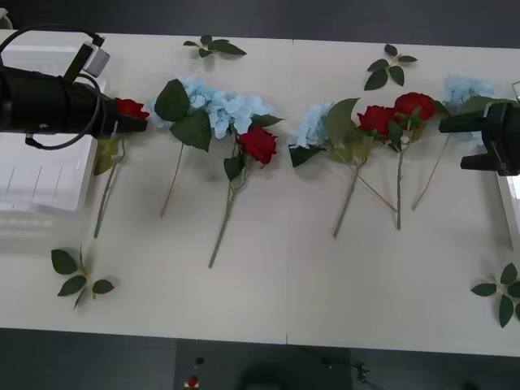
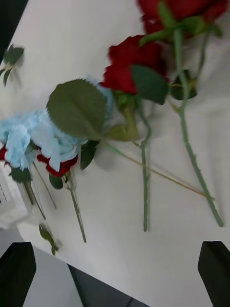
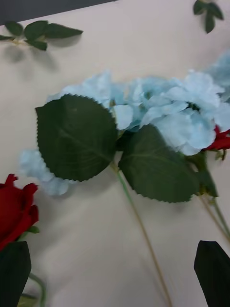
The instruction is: Put the red flowers into the right box and the blue flowers into the left box
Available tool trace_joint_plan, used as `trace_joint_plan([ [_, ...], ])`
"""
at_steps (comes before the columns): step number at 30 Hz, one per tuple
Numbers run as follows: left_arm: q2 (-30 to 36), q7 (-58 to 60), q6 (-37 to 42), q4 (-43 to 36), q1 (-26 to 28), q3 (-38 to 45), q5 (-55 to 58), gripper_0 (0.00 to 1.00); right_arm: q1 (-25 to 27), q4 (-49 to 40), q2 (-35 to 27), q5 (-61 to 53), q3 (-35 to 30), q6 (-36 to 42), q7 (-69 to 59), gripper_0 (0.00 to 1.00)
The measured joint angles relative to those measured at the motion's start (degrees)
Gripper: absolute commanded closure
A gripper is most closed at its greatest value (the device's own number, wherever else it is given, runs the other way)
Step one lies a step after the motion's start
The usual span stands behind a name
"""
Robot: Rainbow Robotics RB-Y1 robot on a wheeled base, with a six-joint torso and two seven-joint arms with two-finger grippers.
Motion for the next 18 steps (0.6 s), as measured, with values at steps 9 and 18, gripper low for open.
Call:
trace_joint_plan([
  [9, -2.40, 14.66, 0.03, 5.74, -0.02, 0.90, -15.58, 0.00, -4.14, 10.57, 6.94, 16.56, -1.52, -0.97, -15.93, 0.00],
  [18, -2.46, 24.25, 0.03, 5.79, -0.02, 0.90, -23.13, 0.00, -7.42, 18.89, 13.63, 32.65, -1.47, -2.00, -16.90, 0.00],
])
